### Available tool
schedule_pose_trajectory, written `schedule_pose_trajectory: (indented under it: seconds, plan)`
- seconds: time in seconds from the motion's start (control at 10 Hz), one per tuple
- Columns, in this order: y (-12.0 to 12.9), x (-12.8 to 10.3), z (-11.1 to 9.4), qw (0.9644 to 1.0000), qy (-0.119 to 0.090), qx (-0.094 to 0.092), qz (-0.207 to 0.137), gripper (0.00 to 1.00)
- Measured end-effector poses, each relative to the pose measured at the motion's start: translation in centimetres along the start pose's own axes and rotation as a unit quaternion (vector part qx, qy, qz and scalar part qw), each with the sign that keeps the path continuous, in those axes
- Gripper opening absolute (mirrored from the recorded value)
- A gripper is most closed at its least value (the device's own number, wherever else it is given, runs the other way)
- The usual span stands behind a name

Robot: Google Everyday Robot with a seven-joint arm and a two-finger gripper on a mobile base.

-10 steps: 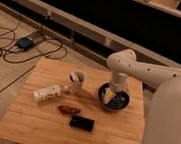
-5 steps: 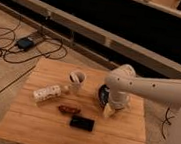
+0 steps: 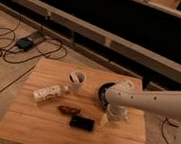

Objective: Push the eraser across the table

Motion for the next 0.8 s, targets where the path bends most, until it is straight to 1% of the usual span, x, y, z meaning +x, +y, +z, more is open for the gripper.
schedule_pose_trajectory:
  seconds: [0.4, 0.8]
  plan:
    - [1.1, -1.0, 2.2, 1.0000, 0.002, -0.008, 0.000, 0.80]
    - [2.8, -1.9, 2.5, 0.9998, 0.002, -0.015, -0.013, 0.80]
